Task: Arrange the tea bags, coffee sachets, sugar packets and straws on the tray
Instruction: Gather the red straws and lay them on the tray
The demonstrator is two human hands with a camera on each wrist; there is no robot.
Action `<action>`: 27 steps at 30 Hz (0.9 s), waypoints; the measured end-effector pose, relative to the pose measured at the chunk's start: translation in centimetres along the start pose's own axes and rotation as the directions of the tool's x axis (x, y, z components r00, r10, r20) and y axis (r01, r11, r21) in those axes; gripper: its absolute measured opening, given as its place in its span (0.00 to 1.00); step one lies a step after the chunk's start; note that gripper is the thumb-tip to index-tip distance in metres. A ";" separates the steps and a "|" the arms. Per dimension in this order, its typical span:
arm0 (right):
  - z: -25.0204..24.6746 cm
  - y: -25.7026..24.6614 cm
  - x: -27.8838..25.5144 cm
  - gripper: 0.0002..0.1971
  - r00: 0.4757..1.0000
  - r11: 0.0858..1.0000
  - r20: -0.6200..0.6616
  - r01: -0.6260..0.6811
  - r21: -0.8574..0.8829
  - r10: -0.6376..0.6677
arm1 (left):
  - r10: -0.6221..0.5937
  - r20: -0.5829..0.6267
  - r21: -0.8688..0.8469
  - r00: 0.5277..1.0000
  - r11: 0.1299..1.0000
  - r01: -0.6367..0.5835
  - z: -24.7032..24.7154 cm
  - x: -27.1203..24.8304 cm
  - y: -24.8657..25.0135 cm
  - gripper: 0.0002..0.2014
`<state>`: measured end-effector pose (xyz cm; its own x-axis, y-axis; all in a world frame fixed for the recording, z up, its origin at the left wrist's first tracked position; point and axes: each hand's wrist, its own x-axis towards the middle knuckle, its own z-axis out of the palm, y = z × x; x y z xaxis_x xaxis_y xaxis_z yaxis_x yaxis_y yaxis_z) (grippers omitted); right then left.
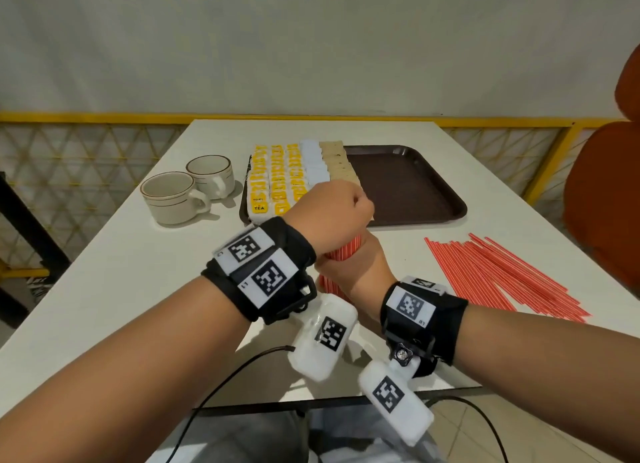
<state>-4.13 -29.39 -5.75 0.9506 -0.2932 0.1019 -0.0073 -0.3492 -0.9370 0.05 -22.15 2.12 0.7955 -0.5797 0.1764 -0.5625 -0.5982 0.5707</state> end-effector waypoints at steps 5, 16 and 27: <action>-1.1 -0.2 -0.3 0.06 0.991 0.998 0.128 -0.033 -0.053 0.039 | 0.007 0.061 0.172 0.998 0.985 -0.017 0.3 -0.1 0.2 0.17; -1.2 -0.2 -0.6 0.11 0.996 0.999 0.079 -0.039 0.027 0.037 | -0.002 -0.124 -0.302 0.992 0.952 -0.035 0.8 -0.2 -0.7 0.04; -3.2 -1.1 2.8 0.25 0.970 0.967 0.145 0.164 0.197 -0.194 | 0.089 -0.235 -0.679 0.968 0.697 -0.229 2.4 1.1 -2.1 0.25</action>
<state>-2.51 -32.70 -3.36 0.9687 -0.0873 0.2324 0.2101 -0.2101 -0.9548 1.59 -22.88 -0.76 0.7727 -0.4847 0.4099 -0.4213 0.0913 0.9023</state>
